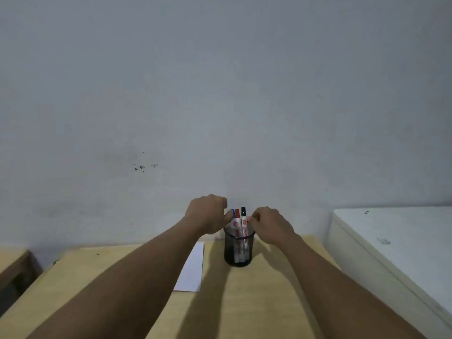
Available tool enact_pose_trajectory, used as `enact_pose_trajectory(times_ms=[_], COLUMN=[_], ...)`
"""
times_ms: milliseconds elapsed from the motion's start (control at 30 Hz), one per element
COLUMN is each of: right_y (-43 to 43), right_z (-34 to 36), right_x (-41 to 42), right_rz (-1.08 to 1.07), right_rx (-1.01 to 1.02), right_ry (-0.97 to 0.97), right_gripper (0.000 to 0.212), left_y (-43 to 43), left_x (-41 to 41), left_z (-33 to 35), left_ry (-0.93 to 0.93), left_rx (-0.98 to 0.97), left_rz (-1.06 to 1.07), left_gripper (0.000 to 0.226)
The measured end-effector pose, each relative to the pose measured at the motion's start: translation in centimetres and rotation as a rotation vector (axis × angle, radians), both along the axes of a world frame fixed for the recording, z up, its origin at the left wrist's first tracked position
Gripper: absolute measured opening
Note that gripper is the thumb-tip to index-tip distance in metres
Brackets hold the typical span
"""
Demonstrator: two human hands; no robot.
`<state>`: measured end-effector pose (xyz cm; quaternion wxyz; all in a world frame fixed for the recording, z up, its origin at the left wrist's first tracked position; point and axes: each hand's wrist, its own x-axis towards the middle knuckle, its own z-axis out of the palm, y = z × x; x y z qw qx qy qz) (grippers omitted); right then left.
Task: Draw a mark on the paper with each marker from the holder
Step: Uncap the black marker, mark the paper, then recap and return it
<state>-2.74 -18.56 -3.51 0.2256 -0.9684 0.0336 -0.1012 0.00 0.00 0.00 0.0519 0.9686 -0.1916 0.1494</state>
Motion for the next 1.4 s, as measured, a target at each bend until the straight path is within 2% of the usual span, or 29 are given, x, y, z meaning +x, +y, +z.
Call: enact_pose_trajectory(times_ms=[200,367,500,667,833,933,1067,1133,1233,1300,1400], right_y=[0.4,0.8,0.8,1.2,3.4,5.0,6.6,7.0,7.9,8.8,10.8], right_z=[-1.0,-2.0,-1.7,0.6,3.7,5.6,7.0,7.3,7.1,6.9,6.7], right_x=[2.2,3.0,2.7,1.4,-0.2,-1.5,-3.1,-4.0,-4.4,-4.4,-4.5], right_rz=[-0.004,0.009,0.005,0.062,0.137,0.177,0.265,0.281,0.274,0.256,0.257], right_rx=[0.132,0.215,0.319,0.334,0.266,0.316,0.498,0.699,1.069,1.283,1.484], right_ry=[0.038,0.022,-0.067,-0.101,-0.075,-0.091,-0.021,0.026,0.080,0.087,0.100], right_gripper=[0.034,0.017,0.025,0.022,0.023,0.022,0.021,0.021,0.036,0.038,0.023], left_y=[-2.0,-2.4,-2.6,-2.2,-0.4,1.7,5.6,7.8,11.3,13.1,14.4], left_x=[2.0,2.8,2.7,1.4,-0.6,-1.9,-3.6,-4.4,-6.0,-7.0,-7.7], left_z=[-1.9,-3.0,-2.8,-0.2,3.5,5.5,7.0,7.2,6.3,5.3,4.1], left_ry=[0.042,0.052,0.052,0.010,-0.027,-0.028,-0.041,-0.013,0.148,0.249,0.275], left_rx=[0.002,-0.009,-0.048,-0.250,-0.381,-0.505,-0.739,-0.866,-1.079,-1.095,-0.979], left_rz=[-0.065,-0.099,-0.112,-0.137,-0.178,-0.177,-0.085,-0.025,-0.026,-0.052,-0.057], left_gripper=[0.047,0.044,0.048,0.050,0.029,0.020,0.020,0.019,0.020,0.016,0.011])
